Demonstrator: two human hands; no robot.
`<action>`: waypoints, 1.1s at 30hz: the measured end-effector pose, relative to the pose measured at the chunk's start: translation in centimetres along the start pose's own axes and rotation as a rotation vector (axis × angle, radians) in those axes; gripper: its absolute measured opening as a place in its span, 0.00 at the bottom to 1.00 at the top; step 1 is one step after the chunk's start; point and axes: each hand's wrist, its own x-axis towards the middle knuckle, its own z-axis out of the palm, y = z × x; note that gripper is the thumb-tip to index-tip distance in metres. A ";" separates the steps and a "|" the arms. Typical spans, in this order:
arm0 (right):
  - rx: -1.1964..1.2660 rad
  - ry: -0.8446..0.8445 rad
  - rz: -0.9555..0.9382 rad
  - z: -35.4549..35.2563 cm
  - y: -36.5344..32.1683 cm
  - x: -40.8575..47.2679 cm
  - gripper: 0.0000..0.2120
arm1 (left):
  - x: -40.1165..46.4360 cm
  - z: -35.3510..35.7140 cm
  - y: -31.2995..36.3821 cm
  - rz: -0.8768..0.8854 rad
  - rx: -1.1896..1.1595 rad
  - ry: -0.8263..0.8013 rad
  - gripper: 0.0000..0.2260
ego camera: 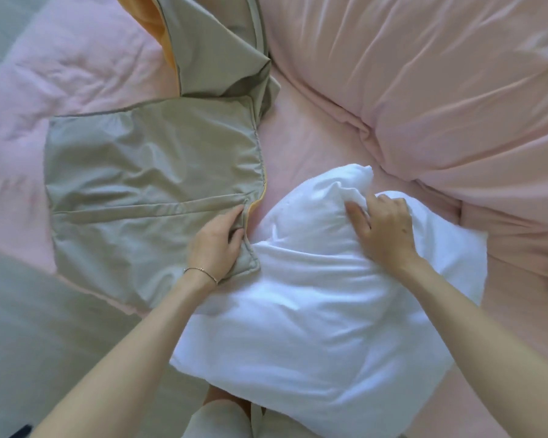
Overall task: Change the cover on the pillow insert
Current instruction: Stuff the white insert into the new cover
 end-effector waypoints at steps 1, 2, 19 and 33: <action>0.028 0.035 -0.009 -1.0 0.0 -0.7 0.20 | 0.2 -0.4 0.3 -0.042 0.023 0.011 0.19; 0.054 0.072 -0.021 -1.8 -0.1 -1.3 0.22 | 0.6 -0.6 0.4 -0.073 0.039 0.001 0.20; 0.335 0.107 0.281 -13.9 -3.7 -0.7 0.16 | -9.5 -2.3 14.5 0.103 -0.397 -0.076 0.19; 0.362 -0.294 0.012 -0.6 -21.9 4.2 0.16 | -8.4 -10.6 -3.1 -0.448 -0.332 0.414 0.16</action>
